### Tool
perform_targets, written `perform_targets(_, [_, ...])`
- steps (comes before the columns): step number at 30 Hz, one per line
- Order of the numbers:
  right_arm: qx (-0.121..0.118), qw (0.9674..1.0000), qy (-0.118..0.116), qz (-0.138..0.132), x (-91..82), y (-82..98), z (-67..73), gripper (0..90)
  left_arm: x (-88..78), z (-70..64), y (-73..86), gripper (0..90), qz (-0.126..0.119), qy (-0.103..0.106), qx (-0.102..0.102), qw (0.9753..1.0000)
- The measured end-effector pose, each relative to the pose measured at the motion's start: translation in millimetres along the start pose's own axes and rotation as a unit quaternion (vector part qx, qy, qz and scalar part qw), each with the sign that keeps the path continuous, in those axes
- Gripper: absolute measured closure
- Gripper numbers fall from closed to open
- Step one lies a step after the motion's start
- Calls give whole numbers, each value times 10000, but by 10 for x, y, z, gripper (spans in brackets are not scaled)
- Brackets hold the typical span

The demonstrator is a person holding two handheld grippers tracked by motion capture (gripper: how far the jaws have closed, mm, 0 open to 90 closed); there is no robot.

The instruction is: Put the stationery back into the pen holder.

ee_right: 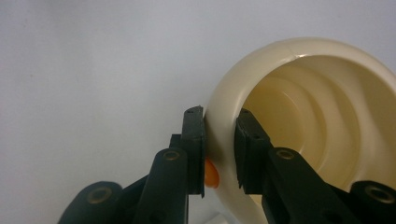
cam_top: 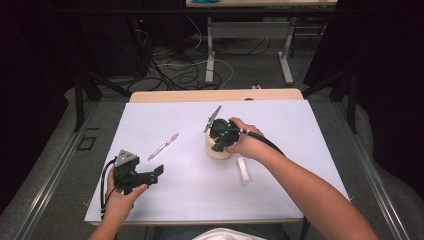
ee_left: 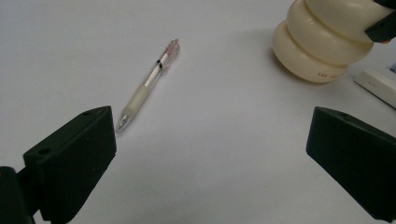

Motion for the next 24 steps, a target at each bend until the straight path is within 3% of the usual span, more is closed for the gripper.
perform_targets(6, [-107, 9999, -37, 79, 36, -31, 47, 768, 1, -2, 1, 17, 7, 0, 24, 10000])
perform_targets(11, [15, 10000, -83, 43, 51, -57, 33, 763, 4, -1, 1, 18, 8, 1, 21, 10000])
perform_targets(18, [-148, 9998, 75, -56, 59, -70, -30, 734, 9, -2, 5, 17, 38, 11, 36, 10000])
perform_targets(20, [-206, 9997, 137, -66, 52, -70, -14, 706, 11, 0, 6, 18, 44, 7, 33, 10000])
perform_targets(24, [-99, 9996, 164, -228, 27, -73, -3, 623, 10, -2, 9, 18, 52, 7, 7, 10000])
Point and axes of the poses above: each handheld gripper's, and its own axes: x roughly forward along the jaws, y roughly out of its underside, z roughly to its left, the point moved 4 cm from there along x, roughly forward along the jaws, and after that the axes turned 1 degree about z, right-handed, at the moved point
